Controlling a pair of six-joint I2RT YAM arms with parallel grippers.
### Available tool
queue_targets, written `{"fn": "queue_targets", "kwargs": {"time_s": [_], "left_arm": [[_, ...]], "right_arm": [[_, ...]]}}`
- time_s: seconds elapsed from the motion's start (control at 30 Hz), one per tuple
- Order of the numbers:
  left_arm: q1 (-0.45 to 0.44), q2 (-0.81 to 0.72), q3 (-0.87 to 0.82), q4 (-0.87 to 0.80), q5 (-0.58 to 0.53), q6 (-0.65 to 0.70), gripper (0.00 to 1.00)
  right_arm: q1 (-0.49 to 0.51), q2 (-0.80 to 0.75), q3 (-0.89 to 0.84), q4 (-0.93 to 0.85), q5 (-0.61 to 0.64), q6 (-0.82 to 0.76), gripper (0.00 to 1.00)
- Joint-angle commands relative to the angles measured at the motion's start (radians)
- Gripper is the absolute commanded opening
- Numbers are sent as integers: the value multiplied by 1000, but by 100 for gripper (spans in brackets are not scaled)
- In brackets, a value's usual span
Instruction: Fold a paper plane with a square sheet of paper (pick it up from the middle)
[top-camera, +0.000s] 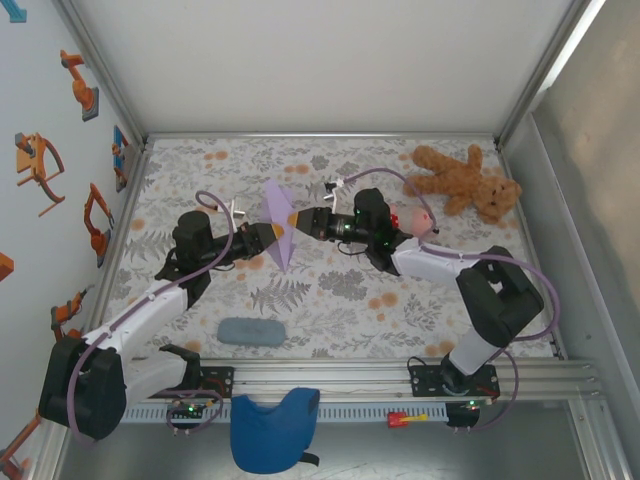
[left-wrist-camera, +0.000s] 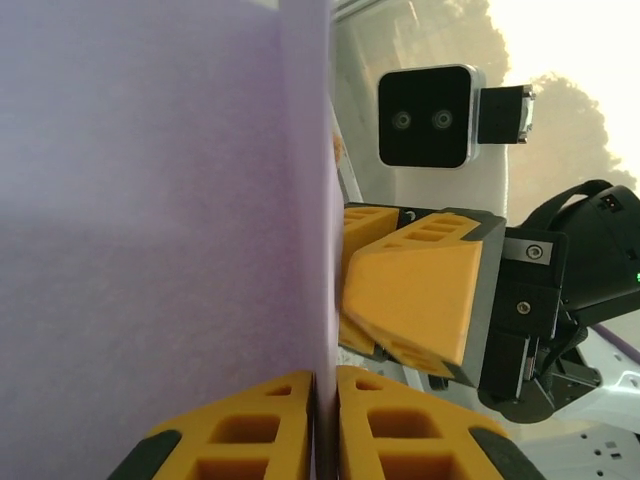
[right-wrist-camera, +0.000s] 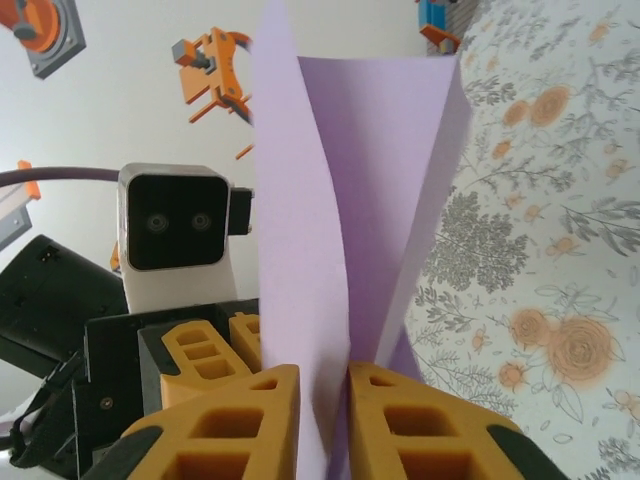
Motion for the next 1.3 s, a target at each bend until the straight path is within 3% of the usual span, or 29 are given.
{"fn": "queue_targets", "kwargs": {"time_s": [0.0,0.23,0.47,0.67,0.9,1.1,1.27], "left_arm": [[-4,-19,53,-107,-24,87,13],[-13,-4,154,-412,-148,264,12],[-87,85,327,-766,-490,453,11],[-237,241,481,-953,-881,554,11],[-405,504,658,-1134,-1348,574,10],[-507,761,797,-1271,-1570,571,9],[-558,903,863,-1300,-1639,551,10]], "right_arm": [[-25,-70,-20,-49,49,-46,23],[-43,-218,-2,-425,219,-272,26],[-47,-362,23,-738,504,-430,27],[-47,-452,4,-857,683,-455,27],[-48,-527,-34,-915,813,-441,27],[-53,-595,-61,-973,936,-410,27],[-64,-626,-74,-1008,970,-404,27]]}}
